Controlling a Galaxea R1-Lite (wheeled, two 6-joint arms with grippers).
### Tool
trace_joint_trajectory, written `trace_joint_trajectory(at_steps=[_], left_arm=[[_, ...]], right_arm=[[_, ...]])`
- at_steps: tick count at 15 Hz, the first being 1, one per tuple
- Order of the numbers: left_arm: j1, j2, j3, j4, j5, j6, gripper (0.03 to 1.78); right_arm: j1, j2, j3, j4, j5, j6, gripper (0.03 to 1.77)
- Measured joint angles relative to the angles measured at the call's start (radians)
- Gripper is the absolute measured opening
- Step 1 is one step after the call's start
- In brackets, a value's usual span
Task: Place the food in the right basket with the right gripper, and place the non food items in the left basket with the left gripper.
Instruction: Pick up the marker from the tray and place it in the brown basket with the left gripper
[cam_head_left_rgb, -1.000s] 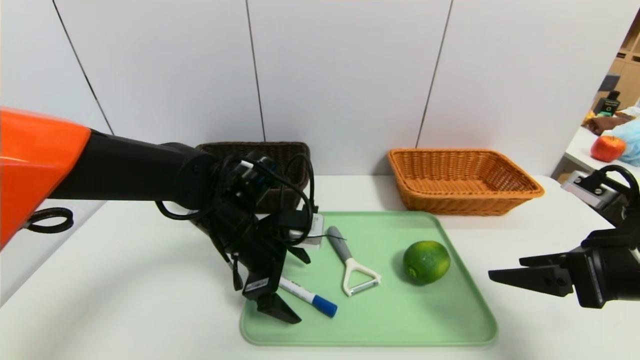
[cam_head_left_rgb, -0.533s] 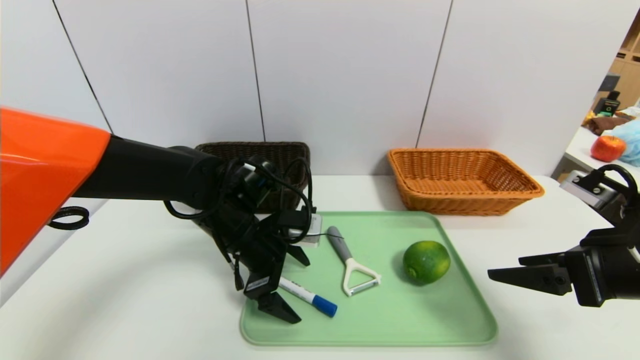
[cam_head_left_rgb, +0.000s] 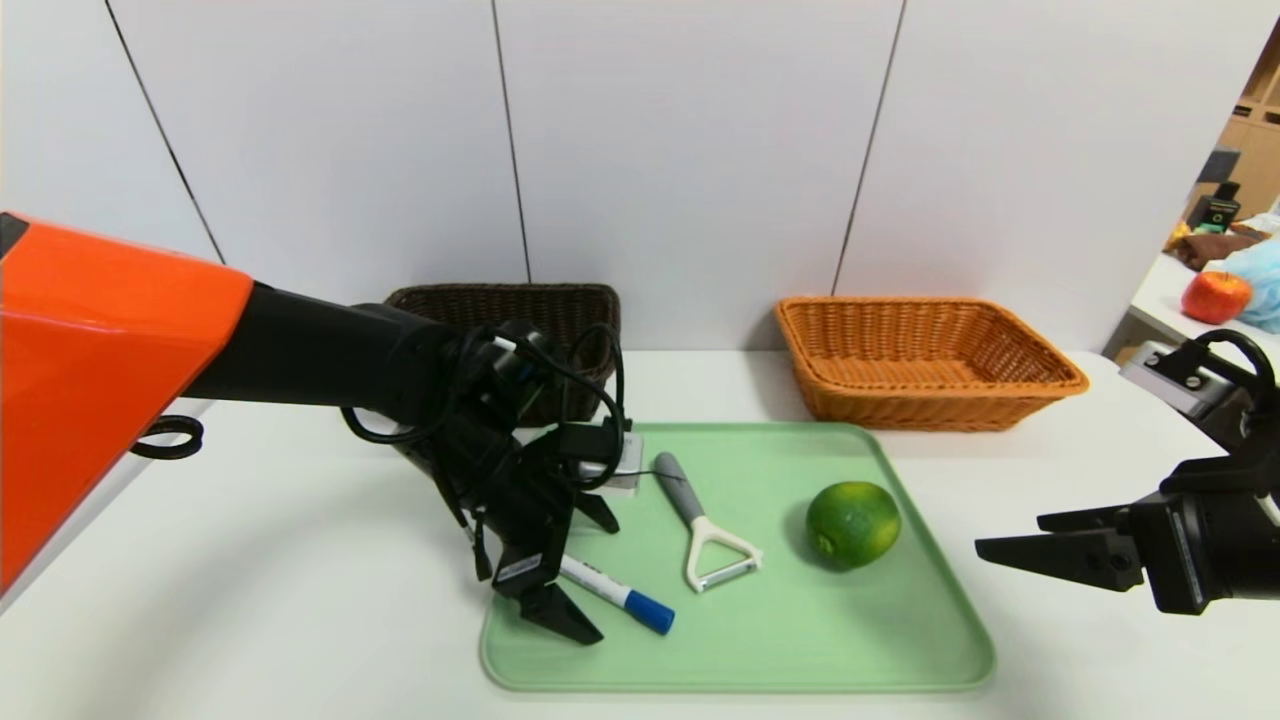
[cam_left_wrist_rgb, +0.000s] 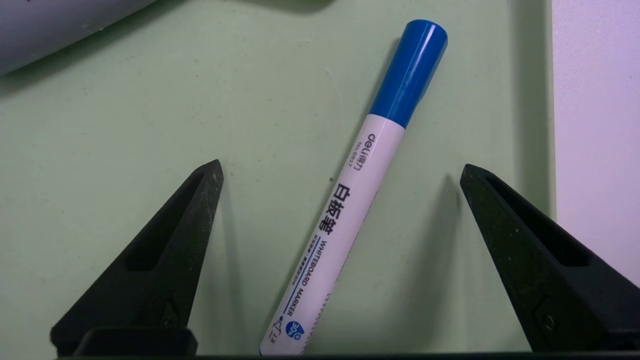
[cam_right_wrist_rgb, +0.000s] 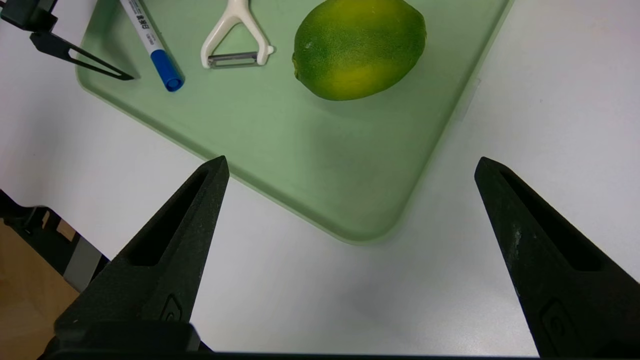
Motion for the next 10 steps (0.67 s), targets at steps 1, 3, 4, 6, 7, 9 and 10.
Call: trace_joint_trajectory(at_steps=[1,3,4,6,7,9,10], left_arm=[[0.0,0.001,0.0,-0.001,0.0,0.0,1.69],[0.0,0.004,-0.001,-0.014,0.0,0.0,1.69],[0.0,0.006,0.0,-0.022,0.001,0.001,1.63],[0.0,0.008,0.002,-0.03,0.0,0.002,1.3],[0.0,0.009,0.004,-0.034,0.0,0.002,1.14],[0.0,0.009,0.013,-0.036,-0.001,0.005,0.92],[0.0,0.009,0.021,-0.038,-0.001,0.014,0.82]], right_arm=[[0.0,0.0,-0.001,-0.001,0.0,0.0,1.7],[0.0,0.0,-0.002,0.0,0.0,0.0,1.7],[0.0,0.0,-0.002,-0.001,0.0,0.0,1.7],[0.0,0.0,-0.002,-0.001,0.0,0.0,1.7],[0.0,0.0,-0.002,-0.001,0.0,0.0,1.7],[0.0,0.0,-0.002,0.0,0.0,0.0,1.7],[0.0,-0.001,-0.002,0.0,0.0,0.0,1.7]])
